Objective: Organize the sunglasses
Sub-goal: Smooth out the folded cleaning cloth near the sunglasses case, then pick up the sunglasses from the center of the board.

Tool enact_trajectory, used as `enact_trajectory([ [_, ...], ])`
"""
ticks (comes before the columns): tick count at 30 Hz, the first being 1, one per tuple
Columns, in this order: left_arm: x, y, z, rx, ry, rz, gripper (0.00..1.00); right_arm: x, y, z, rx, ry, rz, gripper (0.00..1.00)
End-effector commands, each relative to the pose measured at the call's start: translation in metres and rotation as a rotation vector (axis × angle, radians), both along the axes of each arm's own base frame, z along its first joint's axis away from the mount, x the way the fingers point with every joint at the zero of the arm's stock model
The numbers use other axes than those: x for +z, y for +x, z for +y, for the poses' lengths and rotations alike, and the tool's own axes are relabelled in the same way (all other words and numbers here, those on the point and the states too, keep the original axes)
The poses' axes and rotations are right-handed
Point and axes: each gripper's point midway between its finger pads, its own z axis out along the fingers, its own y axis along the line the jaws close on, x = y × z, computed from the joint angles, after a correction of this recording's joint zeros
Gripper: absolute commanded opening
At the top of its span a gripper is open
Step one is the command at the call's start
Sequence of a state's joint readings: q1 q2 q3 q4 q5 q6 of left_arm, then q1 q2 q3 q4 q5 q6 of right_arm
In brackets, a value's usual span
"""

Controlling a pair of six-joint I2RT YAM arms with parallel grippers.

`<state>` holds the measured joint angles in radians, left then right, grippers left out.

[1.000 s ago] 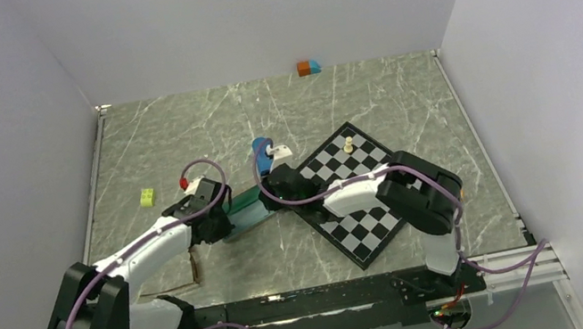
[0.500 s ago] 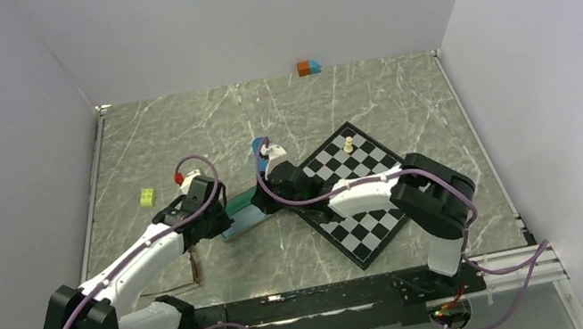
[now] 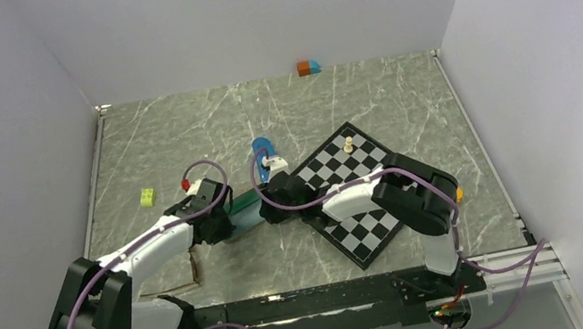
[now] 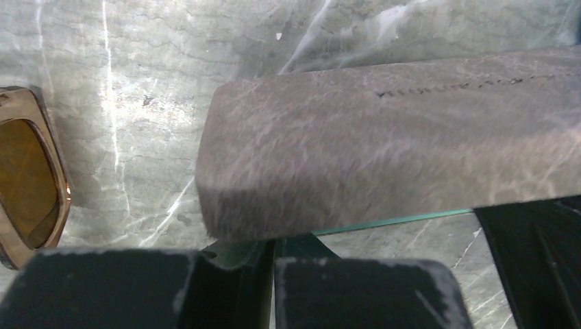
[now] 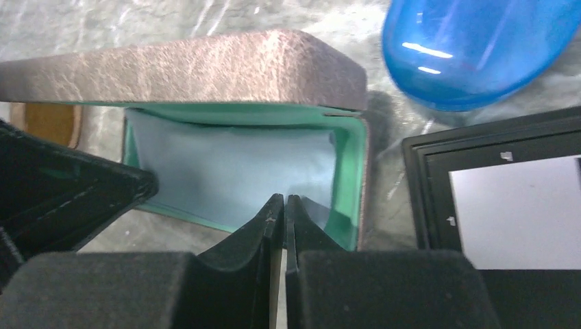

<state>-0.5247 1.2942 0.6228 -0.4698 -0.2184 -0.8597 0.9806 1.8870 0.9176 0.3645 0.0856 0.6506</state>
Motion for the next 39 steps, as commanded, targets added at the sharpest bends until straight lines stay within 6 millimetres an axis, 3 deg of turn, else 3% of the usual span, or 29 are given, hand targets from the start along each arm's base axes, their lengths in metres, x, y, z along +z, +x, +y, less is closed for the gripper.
enact_trajectory([
  [1, 0.002, 0.002, 0.009, 0.044, 0.030, -0.017, 0.08, -0.004, 0.016, -0.021, -0.081, -0.101, -0.041, 0.11],
  [6, 0.021, 0.008, 0.006, 0.024, 0.008, -0.062, 0.11, 0.034, 0.025, -0.018, -0.075, -0.072, -0.120, 0.15],
  [10, 0.058, 0.014, -0.015, -0.078, -0.096, -0.136, 0.23, 0.084, 0.022, -0.021, -0.058, 0.003, -0.190, 0.24],
  [12, 0.081, 0.011, -0.027, -0.153, -0.159, -0.174, 0.28, 0.111, 0.018, -0.032, -0.065, 0.040, -0.239, 0.27],
  [15, 0.115, 0.002, -0.036, -0.238, -0.238, -0.252, 0.38, 0.144, 0.016, -0.065, -0.148, 0.067, -0.316, 0.32],
  [17, 0.146, -0.002, -0.036, -0.270, -0.283, -0.359, 0.53, 0.164, 0.018, -0.092, -0.228, 0.080, -0.374, 0.45],
  [18, 0.159, -0.003, -0.036, -0.285, -0.291, -0.404, 0.67, 0.170, 0.020, -0.107, -0.272, 0.081, -0.396, 0.62],
  [19, 0.172, -0.002, -0.033, -0.283, -0.290, -0.451, 0.93, 0.178, 0.022, -0.123, -0.323, 0.082, -0.420, 0.76],
  [20, 0.183, 0.002, -0.025, -0.258, -0.264, -0.495, 0.98, 0.183, 0.024, -0.139, -0.378, 0.082, -0.437, 0.92],
  [21, 0.190, 0.006, -0.017, -0.221, -0.238, -0.521, 0.99, 0.192, 0.027, -0.157, -0.447, 0.093, -0.459, 0.99],
  [24, 0.205, 0.018, 0.008, -0.096, -0.138, -0.539, 0.99, 0.198, 0.029, -0.199, -0.576, 0.082, -0.486, 1.00],
  [30, 0.219, 0.042, 0.024, 0.010, -0.052, -0.505, 0.99, 0.189, 0.029, -0.277, -0.784, 0.002, -0.475, 1.00],
  [39, 0.189, 0.069, 0.070, 0.214, -0.090, -0.406, 0.99, 0.171, 0.028, -0.370, -1.053, -0.133, -0.434, 1.00],
])
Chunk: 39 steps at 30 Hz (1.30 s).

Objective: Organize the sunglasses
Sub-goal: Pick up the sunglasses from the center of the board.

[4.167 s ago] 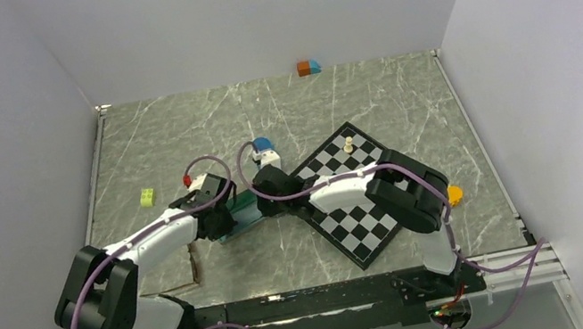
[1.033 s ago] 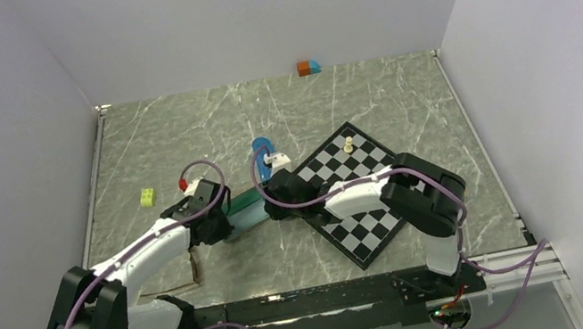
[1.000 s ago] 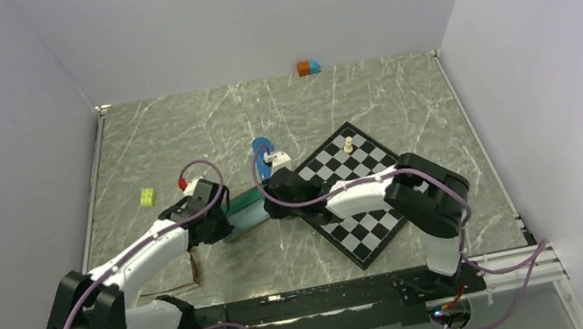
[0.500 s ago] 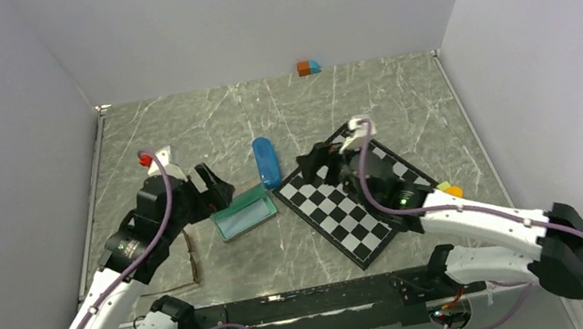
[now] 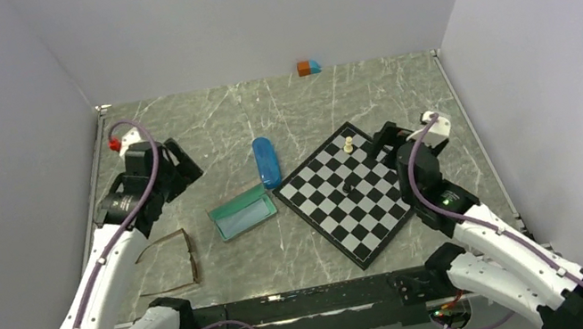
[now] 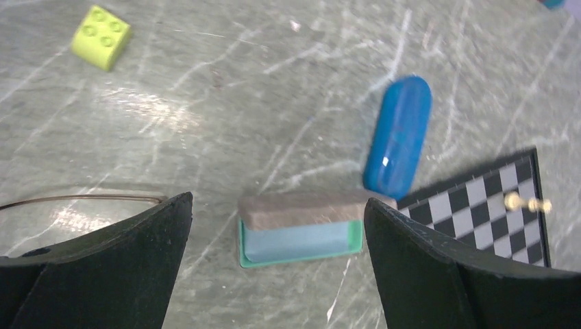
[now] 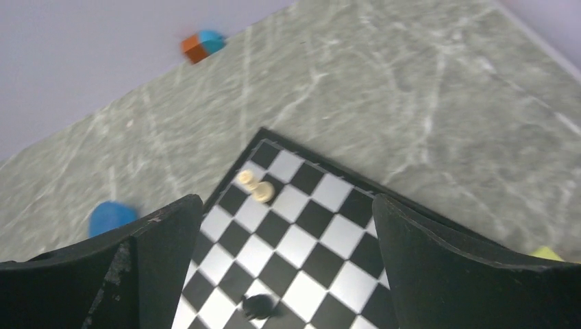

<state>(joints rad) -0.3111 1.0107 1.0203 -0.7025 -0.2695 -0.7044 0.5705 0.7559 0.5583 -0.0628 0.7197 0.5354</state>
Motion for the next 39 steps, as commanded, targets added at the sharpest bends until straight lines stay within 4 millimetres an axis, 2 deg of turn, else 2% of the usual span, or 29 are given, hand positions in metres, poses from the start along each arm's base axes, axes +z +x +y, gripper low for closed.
enact_trajectory([
  [1, -0.010, 0.007, 0.025, 0.107, -0.072, 0.039, 0.99, -0.019, -0.007, -0.044, -0.153, -0.009, 0.057, 1.00],
  [3, -0.020, 0.008, 0.044, 0.172, -0.081, 0.072, 0.99, -0.027, -0.004, -0.059, -0.191, 0.014, 0.083, 1.00],
  [5, -0.028, 0.008, 0.055, 0.208, -0.095, 0.097, 0.99, -0.037, 0.001, -0.065, -0.190, 0.043, 0.120, 1.00],
  [7, -0.034, 0.008, 0.062, 0.220, -0.118, 0.105, 0.99, -0.049, 0.006, -0.067, -0.181, 0.074, 0.166, 1.00],
  [9, -0.039, 0.005, 0.078, 0.277, -0.114, 0.104, 0.99, -0.058, 0.010, -0.071, -0.180, 0.096, 0.210, 1.00],
  [12, -0.049, -0.003, 0.098, 0.350, -0.084, 0.124, 0.99, -0.066, 0.016, -0.075, -0.185, 0.120, 0.255, 1.00],
  [15, -0.057, -0.012, 0.110, 0.403, -0.078, 0.149, 0.99, -0.069, 0.022, -0.077, -0.189, 0.132, 0.275, 1.00],
  [23, -0.072, -0.021, 0.121, 0.490, -0.092, 0.170, 0.99, -0.046, 0.043, -0.082, -0.236, 0.172, 0.181, 1.00],
  [26, -0.082, -0.025, 0.125, 0.515, -0.095, 0.175, 0.99, -0.051, 0.045, -0.082, -0.254, 0.220, 0.150, 1.00],
  [29, -0.086, -0.023, 0.121, 0.490, -0.130, 0.171, 0.99, -0.052, 0.043, -0.080, -0.235, 0.211, 0.144, 1.00],
  [33, -0.081, -0.021, 0.119, 0.464, -0.126, 0.162, 0.99, -0.052, 0.043, -0.079, -0.221, 0.184, 0.170, 1.00],
  [36, -0.080, -0.023, 0.118, 0.459, -0.126, 0.162, 0.99, -0.065, 0.043, -0.074, -0.210, 0.183, 0.257, 1.00],
  [39, -0.081, -0.024, 0.114, 0.437, -0.137, 0.139, 0.99, -0.068, 0.046, -0.069, -0.178, 0.170, 0.295, 1.00],
])
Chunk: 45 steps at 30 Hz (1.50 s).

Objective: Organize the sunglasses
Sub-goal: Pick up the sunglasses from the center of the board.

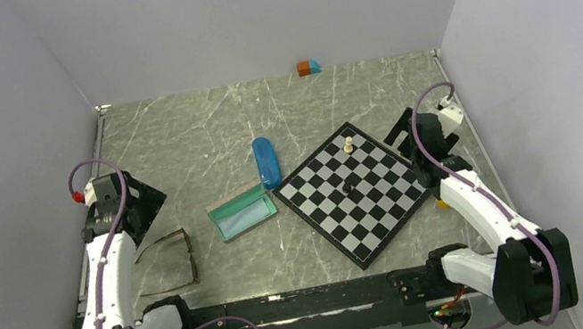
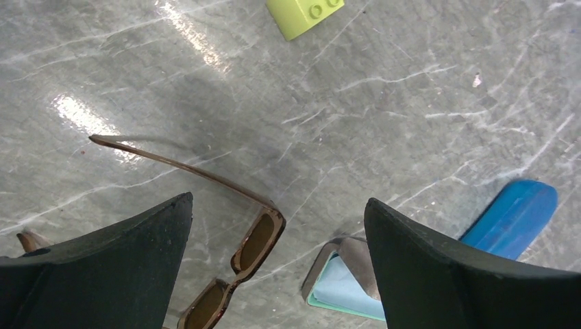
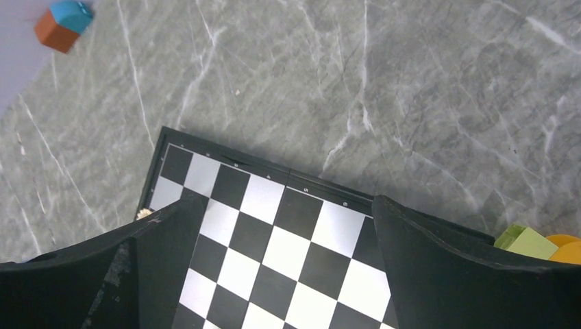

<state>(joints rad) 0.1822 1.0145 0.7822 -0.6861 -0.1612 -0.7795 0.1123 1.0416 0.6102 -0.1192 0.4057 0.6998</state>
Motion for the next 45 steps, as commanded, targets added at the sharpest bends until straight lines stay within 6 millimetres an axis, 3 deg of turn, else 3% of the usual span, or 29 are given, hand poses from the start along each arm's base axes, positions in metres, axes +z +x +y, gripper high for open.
enact_trajectory([
  [1, 0.013, 0.007, -0.004, -0.030, -0.007, -0.096, 0.99, 0.008, 0.008, 0.009, 0.053, 0.008, 0.026, 1.00],
  [6, 0.018, 0.000, 0.001, -0.006, 0.027, -0.124, 0.99, 0.012, 0.009, 0.008, 0.062, -0.004, 0.016, 1.00],
  [23, 0.024, 0.006, 0.004, -0.017, 0.063, -0.200, 0.99, 0.008, -0.013, -0.003, 0.089, -0.111, 0.065, 1.00],
  [30, 0.025, 0.002, 0.012, 0.001, 0.107, -0.194, 0.99, 0.010, -0.011, 0.009, 0.181, -0.110, 0.058, 1.00],
  [37, 0.035, 0.011, 0.016, -0.015, 0.142, -0.232, 0.99, 0.014, -0.010, 0.023, 0.267, -0.103, 0.008, 1.00],
  [45, 0.027, -0.002, 0.038, 0.125, 0.197, -0.153, 0.99, 0.011, -0.008, 0.029, 0.311, -0.096, 0.018, 1.00],
])
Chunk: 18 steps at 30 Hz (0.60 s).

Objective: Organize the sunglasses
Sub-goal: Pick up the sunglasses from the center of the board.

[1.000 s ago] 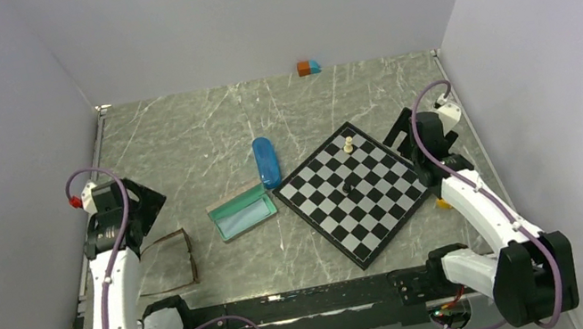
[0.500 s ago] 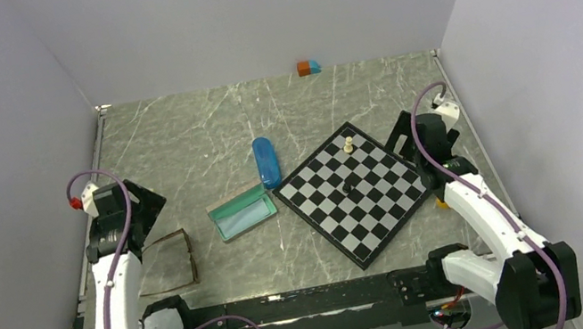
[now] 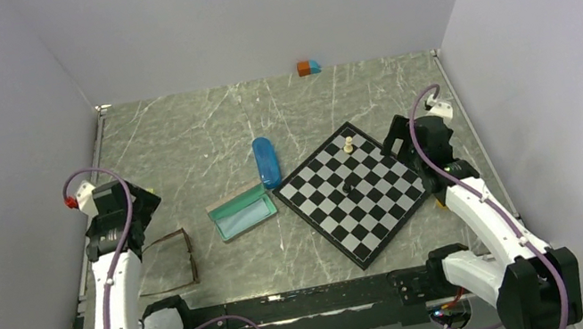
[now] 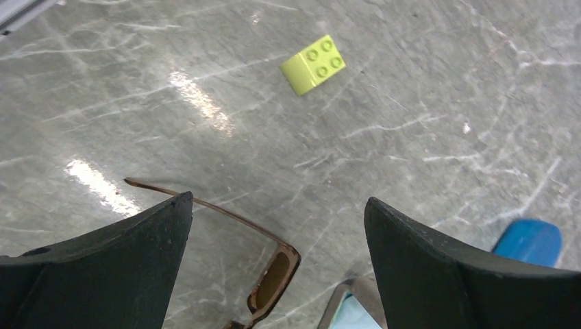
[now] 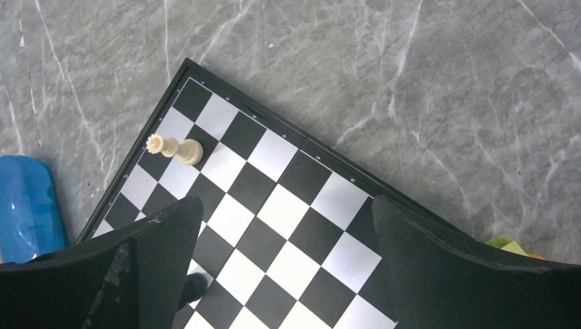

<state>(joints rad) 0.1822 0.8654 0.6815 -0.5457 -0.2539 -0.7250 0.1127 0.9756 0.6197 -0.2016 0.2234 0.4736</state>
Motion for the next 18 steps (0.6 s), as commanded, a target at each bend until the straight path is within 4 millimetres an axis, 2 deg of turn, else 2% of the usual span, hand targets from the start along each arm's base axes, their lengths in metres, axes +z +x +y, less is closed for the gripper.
enact_trajectory([
  [1, 0.008, -0.005, 0.022, 0.116, 0.061, 0.008, 0.99, 0.009, 0.008, 0.008, 0.052, 0.011, -0.044, 1.00],
  [7, -0.002, -0.009, 0.028, 0.143, 0.081, 0.060, 0.99, 0.010, 0.015, 0.023, 0.091, 0.080, -0.035, 1.00],
  [11, -0.020, -0.030, 0.038, 0.273, 0.058, 0.142, 0.99, 0.006, 0.018, 0.027, 0.096, 0.103, -0.029, 1.00],
  [12, -0.025, -0.032, 0.036, 0.277, 0.039, 0.154, 0.99, 0.006, 0.019, 0.027, 0.099, 0.107, -0.027, 1.00],
  [15, -0.041, -0.026, 0.017, 0.201, -0.069, 0.165, 0.99, 0.001, 0.020, 0.029, 0.102, 0.114, -0.020, 1.00],
  [18, -0.059, -0.033, 0.004, 0.173, -0.129, 0.208, 0.98, -0.001, 0.020, 0.030, 0.105, 0.117, -0.015, 1.00],
])
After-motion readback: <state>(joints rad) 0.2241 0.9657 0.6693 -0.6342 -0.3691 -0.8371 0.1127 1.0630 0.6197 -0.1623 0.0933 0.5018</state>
